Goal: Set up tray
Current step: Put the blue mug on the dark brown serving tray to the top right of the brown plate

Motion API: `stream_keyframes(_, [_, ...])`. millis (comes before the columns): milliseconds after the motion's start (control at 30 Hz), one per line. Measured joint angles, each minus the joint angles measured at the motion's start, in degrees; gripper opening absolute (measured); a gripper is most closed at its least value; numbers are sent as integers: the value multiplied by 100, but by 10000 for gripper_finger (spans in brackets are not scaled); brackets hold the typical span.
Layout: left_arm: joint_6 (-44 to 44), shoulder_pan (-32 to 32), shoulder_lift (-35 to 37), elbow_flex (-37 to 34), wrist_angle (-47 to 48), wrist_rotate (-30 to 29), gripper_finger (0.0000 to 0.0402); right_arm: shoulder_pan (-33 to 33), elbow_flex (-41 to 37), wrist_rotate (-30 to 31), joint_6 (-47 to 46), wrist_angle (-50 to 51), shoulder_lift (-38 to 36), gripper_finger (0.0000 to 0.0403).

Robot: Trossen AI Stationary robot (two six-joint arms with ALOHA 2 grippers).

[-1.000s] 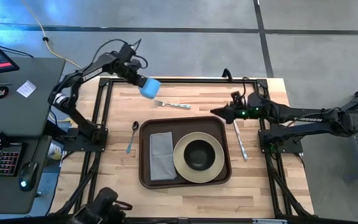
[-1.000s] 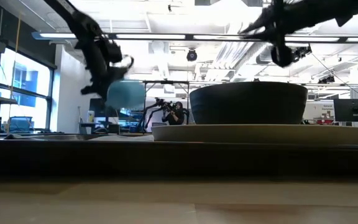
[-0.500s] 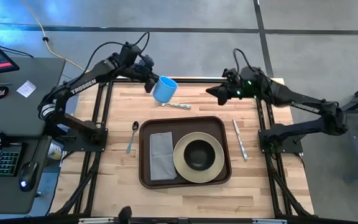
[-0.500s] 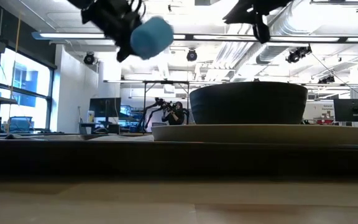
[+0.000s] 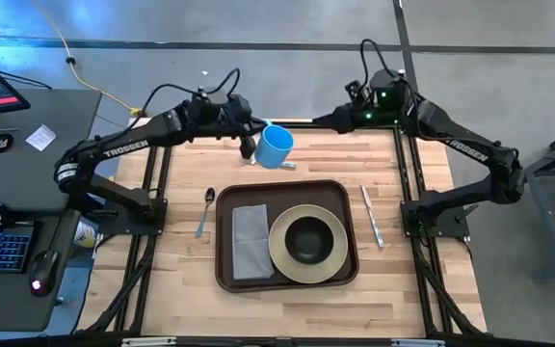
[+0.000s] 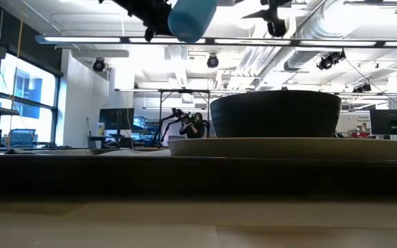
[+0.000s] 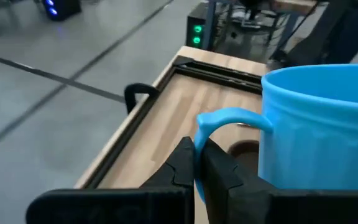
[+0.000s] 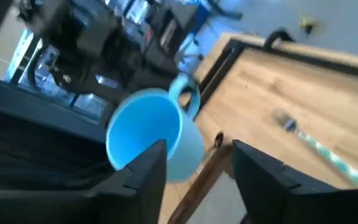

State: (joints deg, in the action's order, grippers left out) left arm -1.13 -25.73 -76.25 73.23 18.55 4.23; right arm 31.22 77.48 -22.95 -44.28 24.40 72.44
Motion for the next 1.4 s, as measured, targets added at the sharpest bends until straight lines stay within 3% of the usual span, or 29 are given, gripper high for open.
stream_keyframes(167, [-25,260,-131,0,-136,-304,43,-111,-58,92,110,29,72,198])
stream_keyframes(367, [14,293,-246,7,-215,-188,43,-464,-61,-2,102,-20,473,187])
stream_keyframes(867, [-15,328,-251,0,130,-75,42,-761,-64,-98,282,-127,1010,119])
stream_keyframes(1167, [-325,330,-253,0,63,275,75,-668,-62,-7,668,194,1012,10])
stream_keyframes(1400, [-321,328,-255,0,-173,248,64,-608,-59,-83,858,385,1096,4])
